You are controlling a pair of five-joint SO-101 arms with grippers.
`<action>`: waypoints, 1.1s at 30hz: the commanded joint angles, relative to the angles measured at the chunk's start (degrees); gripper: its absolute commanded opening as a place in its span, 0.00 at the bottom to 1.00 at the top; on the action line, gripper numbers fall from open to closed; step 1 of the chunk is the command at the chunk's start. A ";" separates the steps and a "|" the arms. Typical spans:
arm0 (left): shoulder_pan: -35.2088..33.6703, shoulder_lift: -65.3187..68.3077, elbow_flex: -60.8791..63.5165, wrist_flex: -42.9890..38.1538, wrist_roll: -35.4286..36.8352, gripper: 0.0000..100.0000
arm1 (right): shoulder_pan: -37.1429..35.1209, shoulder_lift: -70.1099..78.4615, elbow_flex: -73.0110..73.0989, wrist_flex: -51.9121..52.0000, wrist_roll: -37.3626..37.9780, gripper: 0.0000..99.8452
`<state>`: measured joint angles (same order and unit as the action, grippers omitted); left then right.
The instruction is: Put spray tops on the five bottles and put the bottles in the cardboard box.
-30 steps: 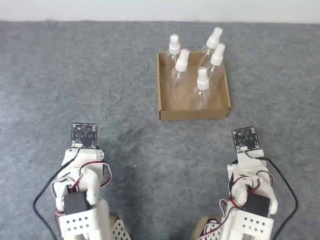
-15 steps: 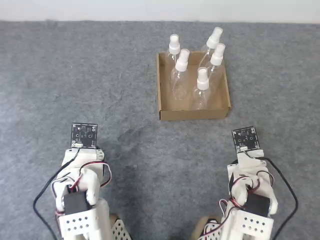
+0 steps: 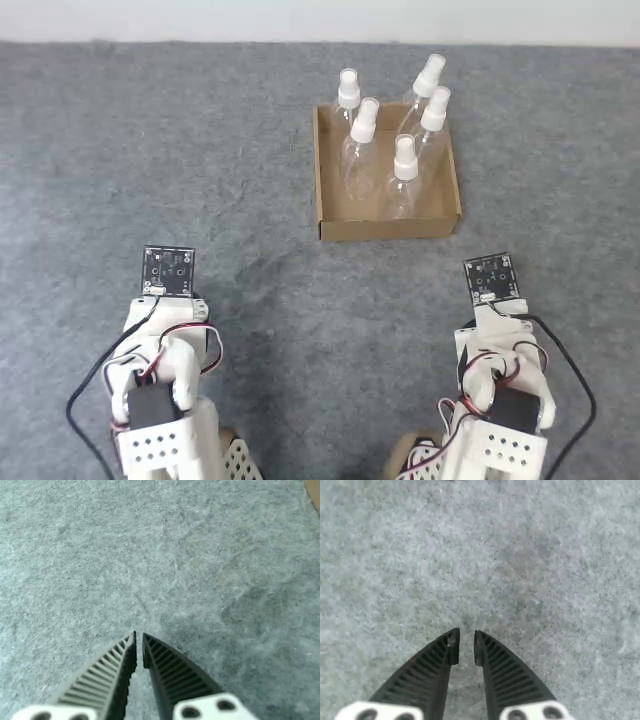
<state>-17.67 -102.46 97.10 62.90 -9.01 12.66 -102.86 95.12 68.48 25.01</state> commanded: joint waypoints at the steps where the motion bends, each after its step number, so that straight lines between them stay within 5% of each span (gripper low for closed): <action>1: 0.09 0.35 -0.40 0.26 -0.18 0.01 | 0.31 -0.92 1.32 0.48 -0.70 0.01; 24: 0.09 0.44 -0.40 0.26 -0.18 0.01 | 0.13 -0.84 1.32 0.48 -0.88 0.01; 33: 5.71 0.35 -0.40 -1.49 -0.44 0.01 | 0.13 -0.84 1.32 0.48 -0.88 0.01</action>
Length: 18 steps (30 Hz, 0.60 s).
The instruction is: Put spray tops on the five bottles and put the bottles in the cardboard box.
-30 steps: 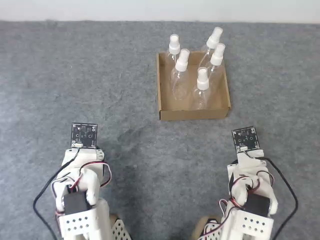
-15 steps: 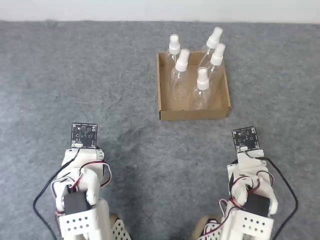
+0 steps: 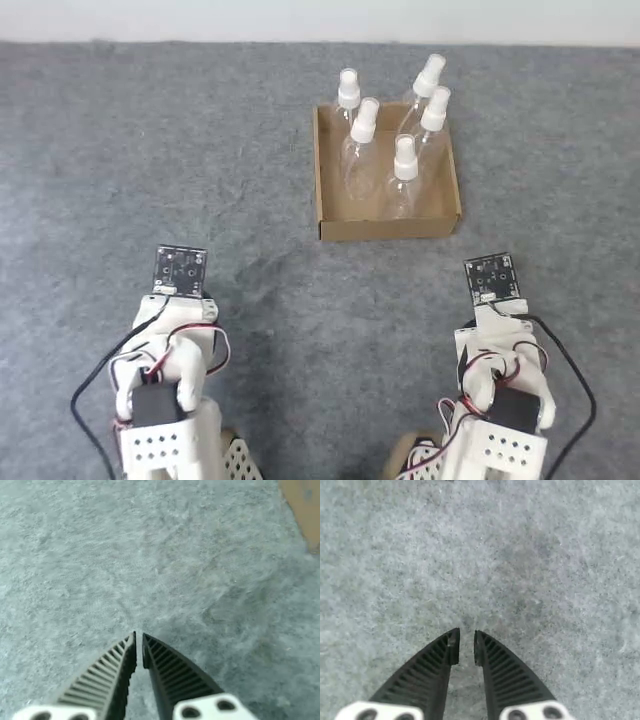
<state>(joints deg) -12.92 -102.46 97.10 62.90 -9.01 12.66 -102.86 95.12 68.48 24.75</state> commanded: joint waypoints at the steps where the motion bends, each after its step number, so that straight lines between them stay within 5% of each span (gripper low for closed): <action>1: 1.05 0.35 -0.40 -1.41 -0.44 0.01 | 0.13 -0.84 1.32 0.48 -0.62 0.01; 8: -9.14 0.26 -0.40 -4.57 -0.53 0.01 | 0.13 -0.84 1.32 0.48 -0.53 0.01; 18: -44.92 0.26 -0.40 -6.42 -0.44 0.01 | 0.13 -0.84 1.32 0.48 -0.62 0.01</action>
<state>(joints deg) -47.56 -102.46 97.10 57.80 -9.01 12.66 -102.86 95.12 68.48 24.75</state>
